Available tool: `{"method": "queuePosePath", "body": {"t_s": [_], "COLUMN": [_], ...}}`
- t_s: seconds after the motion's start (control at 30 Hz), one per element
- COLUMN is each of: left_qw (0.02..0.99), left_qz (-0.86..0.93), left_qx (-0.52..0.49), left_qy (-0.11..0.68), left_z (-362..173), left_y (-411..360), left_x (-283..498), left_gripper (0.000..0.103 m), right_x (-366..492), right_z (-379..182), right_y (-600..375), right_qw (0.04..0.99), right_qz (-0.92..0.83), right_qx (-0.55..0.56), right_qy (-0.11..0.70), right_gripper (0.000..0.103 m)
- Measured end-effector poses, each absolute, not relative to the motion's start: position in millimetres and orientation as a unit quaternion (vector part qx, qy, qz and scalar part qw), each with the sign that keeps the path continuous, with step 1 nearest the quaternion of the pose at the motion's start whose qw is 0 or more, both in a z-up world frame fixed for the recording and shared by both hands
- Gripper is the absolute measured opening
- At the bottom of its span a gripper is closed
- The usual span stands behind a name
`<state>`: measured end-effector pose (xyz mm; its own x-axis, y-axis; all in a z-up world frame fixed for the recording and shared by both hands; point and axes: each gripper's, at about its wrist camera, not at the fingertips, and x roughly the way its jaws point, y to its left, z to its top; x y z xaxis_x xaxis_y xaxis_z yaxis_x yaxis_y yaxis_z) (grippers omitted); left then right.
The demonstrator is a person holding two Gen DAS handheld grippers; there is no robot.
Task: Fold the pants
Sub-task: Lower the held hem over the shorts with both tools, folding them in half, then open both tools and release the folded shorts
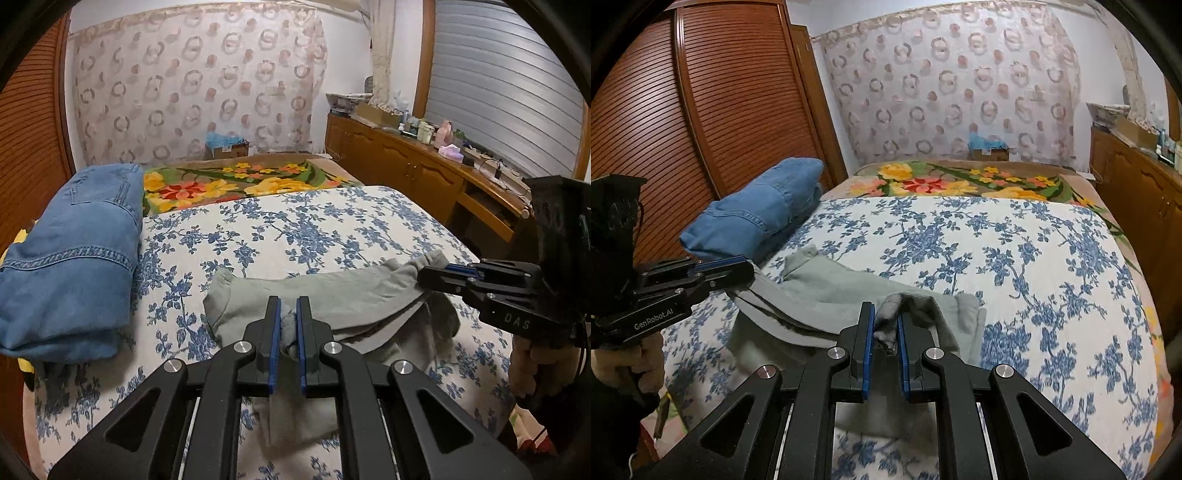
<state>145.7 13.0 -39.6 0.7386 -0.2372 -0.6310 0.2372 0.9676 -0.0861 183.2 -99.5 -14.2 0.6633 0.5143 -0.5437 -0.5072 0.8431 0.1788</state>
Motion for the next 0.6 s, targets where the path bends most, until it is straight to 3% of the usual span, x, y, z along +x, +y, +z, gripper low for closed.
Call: {"method": "queuePosePath", "body": {"t_s": [0.13,0.17,0.23,0.3,0.33,0.6], "left_qw": [0.932,0.933,0.935,0.936,0.937,0.926], "left_qz": [-0.124,-0.119,-0.122,-0.127,-0.127,-0.116], "left_qx": [0.014,0.019,0.02,0.012,0.009,0.007], "left_qy": [0.342,0.338,0.333,0.327,0.324,0.36], "left_z": [-40,-39,-39,-38,-39,-65], "left_y": [11,10,10,13,14,24], "left_x": [150,148,144,141,139,126], "left_gripper": [0.013,0.02,0.039,0.075,0.08,0.081], "right_x": [187,185,180,177,177,159], "right_z": [-14,-13,-13,-14,-14,-26], "right_y": [-94,-94,-96,-99,-100,-124], "right_qw": [0.916,0.919,0.92,0.922,0.925,0.919], "right_qz": [0.275,0.271,0.271,0.269,0.265,0.261], "right_qx": [-0.007,-0.013,-0.017,-0.018,-0.019,-0.04], "right_qy": [0.292,0.287,0.281,0.276,0.273,0.293], "right_gripper": [0.015,0.017,0.023,0.032,0.035,0.036]}}
